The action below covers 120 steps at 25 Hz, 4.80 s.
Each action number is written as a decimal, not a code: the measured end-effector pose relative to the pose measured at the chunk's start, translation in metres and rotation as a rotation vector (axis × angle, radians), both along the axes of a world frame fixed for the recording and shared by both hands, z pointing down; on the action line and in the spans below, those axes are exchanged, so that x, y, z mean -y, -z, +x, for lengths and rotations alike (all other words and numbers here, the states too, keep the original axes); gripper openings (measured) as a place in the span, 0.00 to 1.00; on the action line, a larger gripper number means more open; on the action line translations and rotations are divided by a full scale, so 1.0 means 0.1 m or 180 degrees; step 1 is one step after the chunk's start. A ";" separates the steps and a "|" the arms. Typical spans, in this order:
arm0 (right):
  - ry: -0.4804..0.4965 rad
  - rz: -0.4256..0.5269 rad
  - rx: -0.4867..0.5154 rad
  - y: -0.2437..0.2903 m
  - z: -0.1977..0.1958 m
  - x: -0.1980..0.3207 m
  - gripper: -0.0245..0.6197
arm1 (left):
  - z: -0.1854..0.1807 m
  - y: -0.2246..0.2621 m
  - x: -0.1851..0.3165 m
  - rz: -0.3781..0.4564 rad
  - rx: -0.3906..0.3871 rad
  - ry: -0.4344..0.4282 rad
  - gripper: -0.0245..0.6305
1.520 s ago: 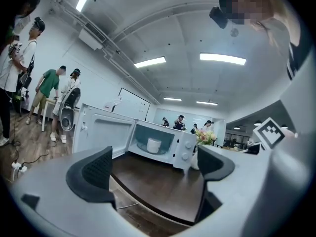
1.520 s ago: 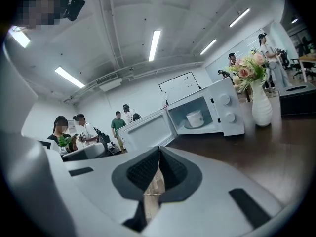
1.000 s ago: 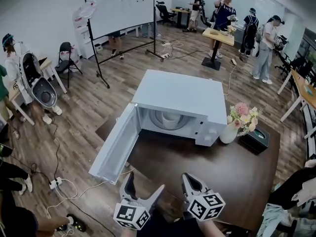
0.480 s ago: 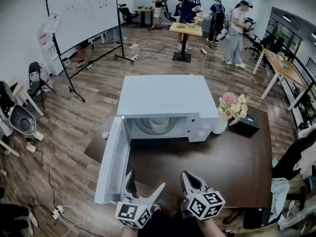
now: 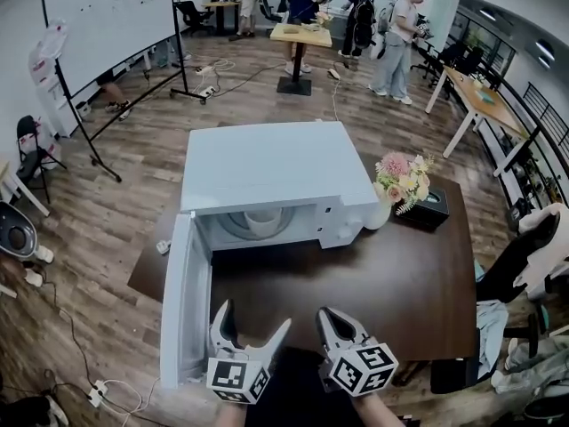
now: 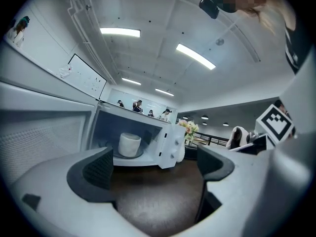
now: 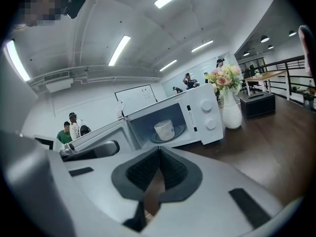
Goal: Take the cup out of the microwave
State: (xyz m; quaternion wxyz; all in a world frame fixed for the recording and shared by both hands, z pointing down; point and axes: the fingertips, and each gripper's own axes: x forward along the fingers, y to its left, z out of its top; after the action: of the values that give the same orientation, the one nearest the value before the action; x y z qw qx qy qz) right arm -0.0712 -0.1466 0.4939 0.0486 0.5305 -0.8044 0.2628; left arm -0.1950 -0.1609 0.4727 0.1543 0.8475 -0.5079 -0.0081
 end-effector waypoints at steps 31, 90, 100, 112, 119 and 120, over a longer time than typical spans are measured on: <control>0.0063 -0.0477 -0.0070 -0.52 0.15 1.08 0.03 | 0.17 -0.80 2.15 -0.0304 0.0635 0.0434 0.81; 0.0106 -0.0715 -0.0169 -0.80 0.34 1.30 0.03 | 0.13 -0.83 2.64 -0.0195 0.0882 0.0910 0.81; 0.0052 -0.0582 -0.0178 -0.66 0.38 1.11 0.03 | 0.11 -0.64 2.31 -0.0102 0.0787 0.0817 0.81; -0.0098 -0.0439 -0.0185 -0.52 0.48 0.73 0.03 | 0.08 -0.53 1.79 -0.0069 0.0707 0.0699 0.81; -0.0230 -0.0341 -0.0202 -0.43 0.55 0.49 0.03 | 0.12 -0.42 1.44 -0.0034 0.0642 0.0556 0.81; -0.0237 -0.0322 -0.0212 -0.42 0.56 0.46 0.03 | 0.12 -0.41 1.40 -0.0028 0.0640 0.0537 0.81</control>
State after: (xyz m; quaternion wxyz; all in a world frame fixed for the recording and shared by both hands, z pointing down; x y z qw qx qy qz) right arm -0.0154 -0.1928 0.5355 0.0922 0.5654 -0.7678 0.2870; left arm -0.1828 -0.3004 0.5133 0.1051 0.7976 -0.5903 0.0663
